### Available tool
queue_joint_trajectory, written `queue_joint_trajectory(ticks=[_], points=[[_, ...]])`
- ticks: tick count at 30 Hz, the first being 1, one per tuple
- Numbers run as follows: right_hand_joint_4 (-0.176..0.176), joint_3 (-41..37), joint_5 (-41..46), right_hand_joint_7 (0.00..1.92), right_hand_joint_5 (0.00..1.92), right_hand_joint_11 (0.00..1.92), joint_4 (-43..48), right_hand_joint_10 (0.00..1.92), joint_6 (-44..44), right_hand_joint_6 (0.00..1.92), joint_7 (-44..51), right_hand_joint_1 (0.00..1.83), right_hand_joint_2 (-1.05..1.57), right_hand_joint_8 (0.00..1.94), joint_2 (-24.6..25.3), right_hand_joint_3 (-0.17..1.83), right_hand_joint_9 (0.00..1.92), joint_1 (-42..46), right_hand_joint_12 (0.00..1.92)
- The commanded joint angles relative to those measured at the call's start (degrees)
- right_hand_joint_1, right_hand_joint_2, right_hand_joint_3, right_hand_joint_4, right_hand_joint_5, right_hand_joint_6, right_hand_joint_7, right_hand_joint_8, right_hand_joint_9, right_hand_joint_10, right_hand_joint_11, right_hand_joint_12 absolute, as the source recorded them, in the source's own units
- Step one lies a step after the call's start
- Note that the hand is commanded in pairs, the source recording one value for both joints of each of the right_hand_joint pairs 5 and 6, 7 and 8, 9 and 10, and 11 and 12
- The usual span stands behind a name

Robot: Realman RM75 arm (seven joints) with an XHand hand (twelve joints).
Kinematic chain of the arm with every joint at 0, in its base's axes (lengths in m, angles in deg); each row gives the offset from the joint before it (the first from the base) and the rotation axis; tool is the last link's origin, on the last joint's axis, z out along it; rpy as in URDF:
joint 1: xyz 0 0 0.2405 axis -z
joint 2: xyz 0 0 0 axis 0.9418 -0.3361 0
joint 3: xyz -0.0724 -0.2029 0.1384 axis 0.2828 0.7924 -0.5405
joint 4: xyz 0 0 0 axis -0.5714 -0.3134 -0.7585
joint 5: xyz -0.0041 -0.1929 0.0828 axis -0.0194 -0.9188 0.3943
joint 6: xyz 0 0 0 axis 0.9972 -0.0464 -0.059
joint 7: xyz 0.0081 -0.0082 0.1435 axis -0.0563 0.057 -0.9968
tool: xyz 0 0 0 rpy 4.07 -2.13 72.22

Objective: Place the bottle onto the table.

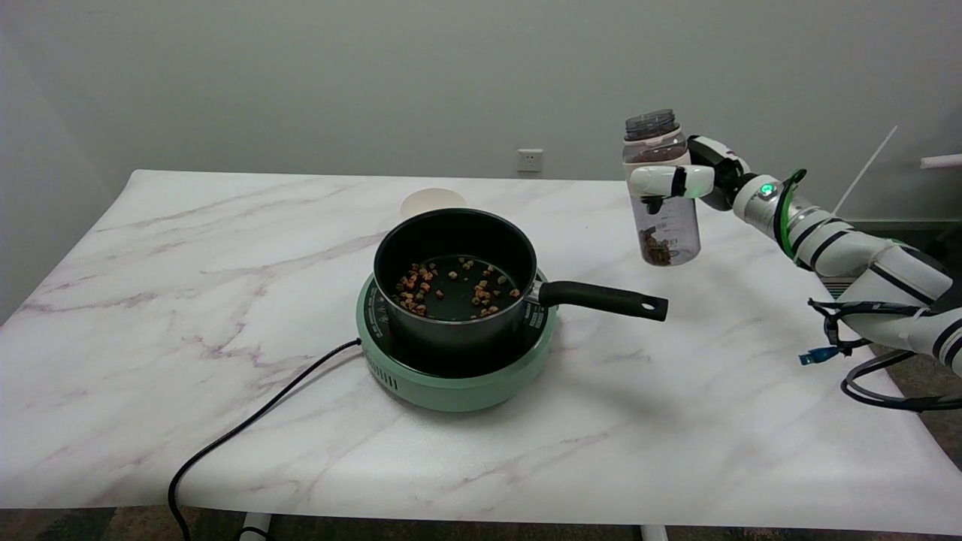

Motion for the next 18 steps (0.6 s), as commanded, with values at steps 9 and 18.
queue_joint_trajectory(ticks=[9, 18], points=[[0.0, -13.22, 0.15, 1.57, 1.7, 1.31, -5.67, 1.58, -0.59, 1.7, 17.92, 1.21, 1.16, 1.57, 10.88, 0.6, 1.58, 2.67, 1.31], [0.0, -22.15, 0.87, 1.59, 1.7, 1.33, -11.59, 1.6, -5.44, 1.7, 26.24, 1.19, 1.25, 1.59, 19.89, 0.57, 1.6, 1.63, 1.33]])
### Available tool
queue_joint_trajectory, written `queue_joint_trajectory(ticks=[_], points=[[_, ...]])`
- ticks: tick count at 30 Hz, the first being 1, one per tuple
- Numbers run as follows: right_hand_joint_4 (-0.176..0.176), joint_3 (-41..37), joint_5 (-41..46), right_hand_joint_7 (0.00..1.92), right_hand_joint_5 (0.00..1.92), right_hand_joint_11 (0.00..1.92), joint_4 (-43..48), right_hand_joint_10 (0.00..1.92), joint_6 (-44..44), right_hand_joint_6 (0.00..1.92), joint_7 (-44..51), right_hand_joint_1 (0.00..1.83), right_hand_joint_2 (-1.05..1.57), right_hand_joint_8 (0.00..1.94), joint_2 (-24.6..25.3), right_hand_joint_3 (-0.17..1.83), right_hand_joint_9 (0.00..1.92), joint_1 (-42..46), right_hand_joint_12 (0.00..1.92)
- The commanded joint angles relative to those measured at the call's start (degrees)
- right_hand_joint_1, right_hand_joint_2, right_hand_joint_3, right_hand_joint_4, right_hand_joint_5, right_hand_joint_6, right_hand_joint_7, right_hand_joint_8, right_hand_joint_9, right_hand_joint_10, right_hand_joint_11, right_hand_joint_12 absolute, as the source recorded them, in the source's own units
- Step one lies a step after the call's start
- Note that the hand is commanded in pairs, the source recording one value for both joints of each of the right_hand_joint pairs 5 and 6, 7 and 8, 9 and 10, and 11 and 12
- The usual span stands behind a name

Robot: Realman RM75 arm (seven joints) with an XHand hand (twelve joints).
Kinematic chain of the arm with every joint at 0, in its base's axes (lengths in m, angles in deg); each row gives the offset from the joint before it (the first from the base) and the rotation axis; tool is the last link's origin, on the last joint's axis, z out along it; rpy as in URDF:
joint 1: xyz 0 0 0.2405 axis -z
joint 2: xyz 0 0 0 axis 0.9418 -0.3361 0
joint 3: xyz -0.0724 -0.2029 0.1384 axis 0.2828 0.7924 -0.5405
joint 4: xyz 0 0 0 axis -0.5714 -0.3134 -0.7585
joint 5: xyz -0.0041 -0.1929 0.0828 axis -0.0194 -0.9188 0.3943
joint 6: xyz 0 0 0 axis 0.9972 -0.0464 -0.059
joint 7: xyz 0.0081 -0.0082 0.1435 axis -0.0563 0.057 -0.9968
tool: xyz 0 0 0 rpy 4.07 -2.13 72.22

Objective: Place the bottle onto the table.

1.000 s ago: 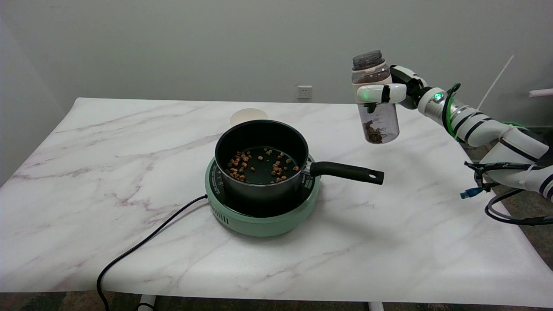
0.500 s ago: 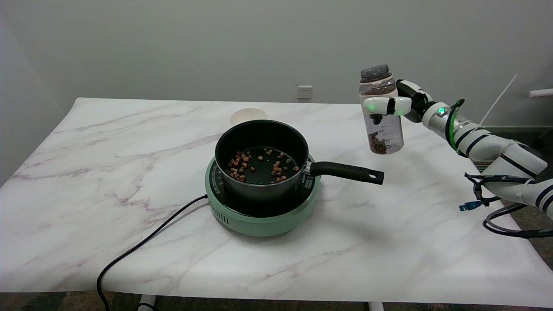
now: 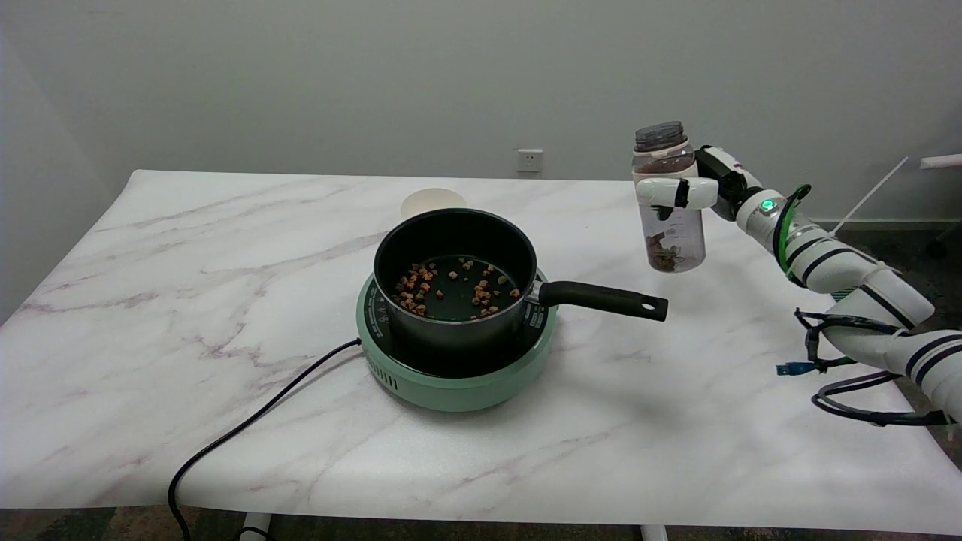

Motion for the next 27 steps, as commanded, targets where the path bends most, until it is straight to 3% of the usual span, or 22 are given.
queue_joint_trajectory(ticks=[1, 5, 14, 27], points=[[0.0, -14.52, 0.91, 1.59, 1.69, 1.33, -8.42, 1.6, -5.69, 1.69, 16.05, 1.2, 1.24, 1.59, 13.78, 0.56, 1.6, -0.86, 1.33], [0.0, -14.66, 3.58, 1.54, 1.62, 1.27, -11.64, 1.55, -9.2, 1.62, 16.94, 1.25, 1.09, 1.54, 14.23, 0.62, 1.55, -2.29, 1.27], [0.0, -12.41, 16.24, 1.53, 1.62, 1.25, -16.05, 1.53, -15.18, 1.62, 32.0, 1.28, 0.98, 1.53, 14.31, 0.69, 1.53, -3.74, 1.25], [0.0, -7.3, 33.85, 1.62, 1.7, 1.39, -19.77, 1.63, -20.86, 1.7, 60.29, 1.19, 1.34, 1.62, 15.1, 0.5, 1.63, -6.22, 1.39]])
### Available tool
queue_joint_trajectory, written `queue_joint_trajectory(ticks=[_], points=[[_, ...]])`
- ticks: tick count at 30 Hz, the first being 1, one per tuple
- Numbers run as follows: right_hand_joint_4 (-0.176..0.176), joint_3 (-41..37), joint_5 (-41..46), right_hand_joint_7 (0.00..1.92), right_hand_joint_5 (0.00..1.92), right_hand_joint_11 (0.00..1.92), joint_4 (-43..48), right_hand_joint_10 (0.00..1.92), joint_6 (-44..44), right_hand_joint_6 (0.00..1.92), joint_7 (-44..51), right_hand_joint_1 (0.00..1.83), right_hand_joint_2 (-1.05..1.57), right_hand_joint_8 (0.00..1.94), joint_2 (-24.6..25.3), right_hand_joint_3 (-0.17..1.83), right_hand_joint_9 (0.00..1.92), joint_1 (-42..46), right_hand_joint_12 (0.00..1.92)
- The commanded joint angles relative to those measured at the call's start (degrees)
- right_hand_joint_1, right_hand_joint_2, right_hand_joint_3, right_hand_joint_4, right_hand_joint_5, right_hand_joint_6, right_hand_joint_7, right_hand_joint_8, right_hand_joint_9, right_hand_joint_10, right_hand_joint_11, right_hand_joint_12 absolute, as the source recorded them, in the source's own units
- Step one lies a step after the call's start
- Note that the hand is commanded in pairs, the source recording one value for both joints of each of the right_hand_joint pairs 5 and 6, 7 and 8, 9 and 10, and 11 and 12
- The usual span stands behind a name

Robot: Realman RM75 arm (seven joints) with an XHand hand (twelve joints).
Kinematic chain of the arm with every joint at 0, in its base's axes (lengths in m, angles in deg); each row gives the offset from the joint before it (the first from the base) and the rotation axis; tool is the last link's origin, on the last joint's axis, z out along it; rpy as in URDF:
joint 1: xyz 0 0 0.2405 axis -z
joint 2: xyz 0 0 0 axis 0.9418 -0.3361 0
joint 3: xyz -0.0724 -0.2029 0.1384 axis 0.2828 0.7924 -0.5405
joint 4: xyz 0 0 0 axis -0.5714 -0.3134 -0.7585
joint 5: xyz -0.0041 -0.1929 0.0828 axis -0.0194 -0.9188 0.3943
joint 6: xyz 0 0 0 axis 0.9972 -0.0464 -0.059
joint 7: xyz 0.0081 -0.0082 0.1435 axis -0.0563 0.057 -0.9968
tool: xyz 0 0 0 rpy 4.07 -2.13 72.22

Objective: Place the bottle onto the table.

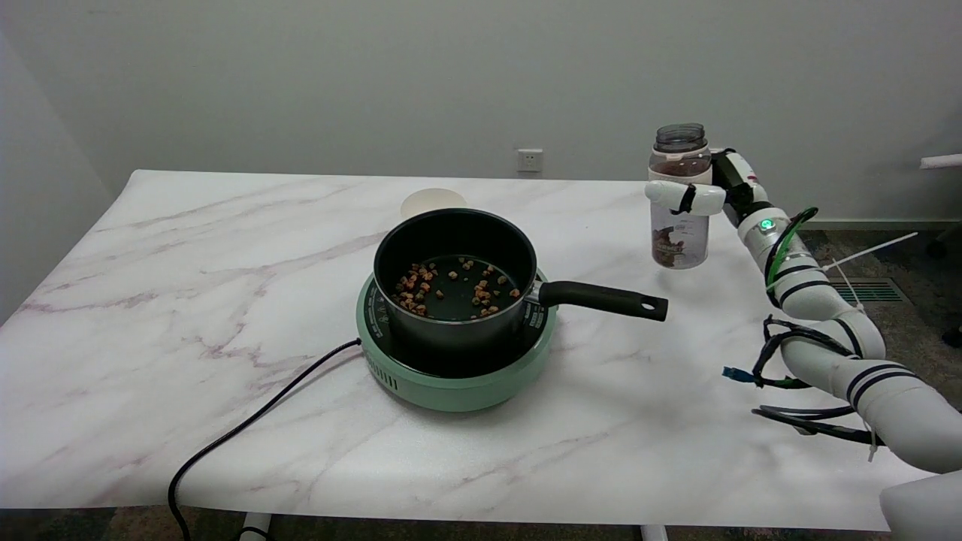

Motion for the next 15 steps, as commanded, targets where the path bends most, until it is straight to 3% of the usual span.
queue_joint_trajectory(ticks=[1, 15], points=[[0.0, 3.94, 21.25, 1.62, 1.7, 1.4, -7.27, 1.63, -9.93, 1.7, 33.69, 1.18, 1.35, 1.62, 2.59, 0.5, 1.63, -3.41, 1.4], [0.0, 9.76, 40.83, 1.63, 1.68, 1.39, -9.15, 1.64, -17.06, 1.68, 36.15, 1.18, 1.37, 1.63, 2.83, 0.48, 1.64, -2.47, 1.39]])
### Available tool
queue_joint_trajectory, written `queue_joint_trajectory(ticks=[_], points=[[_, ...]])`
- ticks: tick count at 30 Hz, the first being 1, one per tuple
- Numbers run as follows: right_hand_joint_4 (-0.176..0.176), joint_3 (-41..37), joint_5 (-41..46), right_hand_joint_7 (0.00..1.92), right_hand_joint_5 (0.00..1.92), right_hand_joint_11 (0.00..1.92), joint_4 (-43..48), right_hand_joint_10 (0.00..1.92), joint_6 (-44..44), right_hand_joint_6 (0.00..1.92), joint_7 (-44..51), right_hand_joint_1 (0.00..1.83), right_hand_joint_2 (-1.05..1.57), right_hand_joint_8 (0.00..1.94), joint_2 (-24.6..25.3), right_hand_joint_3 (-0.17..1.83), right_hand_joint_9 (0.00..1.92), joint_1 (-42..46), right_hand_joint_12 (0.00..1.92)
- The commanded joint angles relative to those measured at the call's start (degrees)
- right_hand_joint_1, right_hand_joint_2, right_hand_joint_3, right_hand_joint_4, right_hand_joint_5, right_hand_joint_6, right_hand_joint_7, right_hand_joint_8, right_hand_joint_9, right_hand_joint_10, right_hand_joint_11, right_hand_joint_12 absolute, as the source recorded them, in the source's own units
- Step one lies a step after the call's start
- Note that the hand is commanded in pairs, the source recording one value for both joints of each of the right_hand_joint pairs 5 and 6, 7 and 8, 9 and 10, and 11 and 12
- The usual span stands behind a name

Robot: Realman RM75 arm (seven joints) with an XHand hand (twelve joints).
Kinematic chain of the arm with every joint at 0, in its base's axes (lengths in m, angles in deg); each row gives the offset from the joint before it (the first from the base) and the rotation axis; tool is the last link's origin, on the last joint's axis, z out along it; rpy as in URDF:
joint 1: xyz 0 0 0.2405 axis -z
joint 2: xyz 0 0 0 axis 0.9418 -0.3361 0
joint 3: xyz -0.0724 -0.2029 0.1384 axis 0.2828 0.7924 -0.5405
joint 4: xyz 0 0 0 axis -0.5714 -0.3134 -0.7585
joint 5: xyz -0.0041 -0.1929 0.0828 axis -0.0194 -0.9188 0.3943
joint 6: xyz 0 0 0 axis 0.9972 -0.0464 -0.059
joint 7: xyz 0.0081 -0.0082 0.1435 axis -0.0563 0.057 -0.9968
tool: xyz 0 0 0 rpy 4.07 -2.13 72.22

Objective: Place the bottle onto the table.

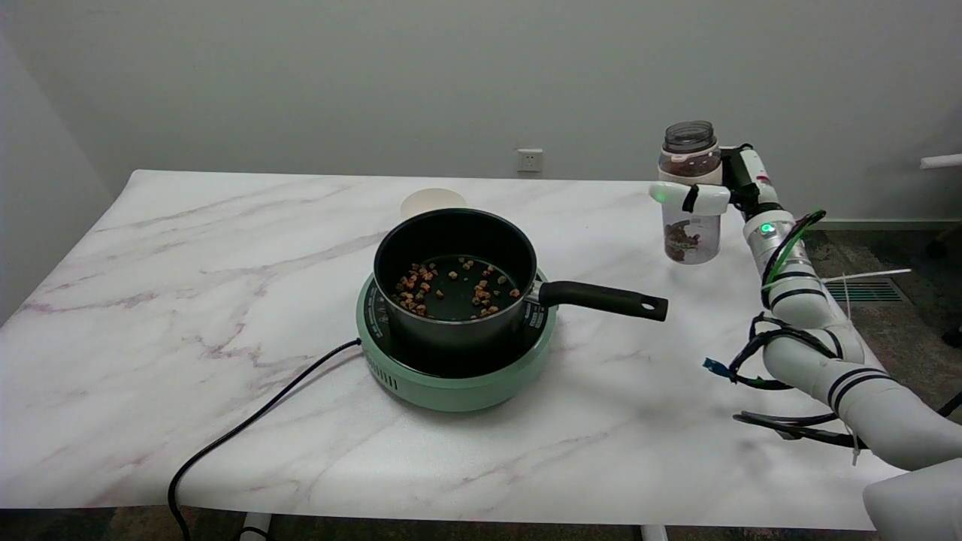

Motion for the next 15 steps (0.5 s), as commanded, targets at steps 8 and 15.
queue_joint_trajectory(ticks=[8, 15], points=[[0.0, 11.13, 33.38, 1.58, 1.66, 1.31, -4.31, 1.59, -12.32, 1.66, 10.09, 1.24, 1.19, 1.58, 1.03, 0.56, 1.59, -0.24, 1.31], [0.0, 13.15, 35.9, 1.54, 1.62, 1.25, -4.3, 1.53, -11.85, 1.62, 7.05, 1.26, 1.06, 1.54, 1.03, 0.65, 1.53, -0.4, 1.25]])
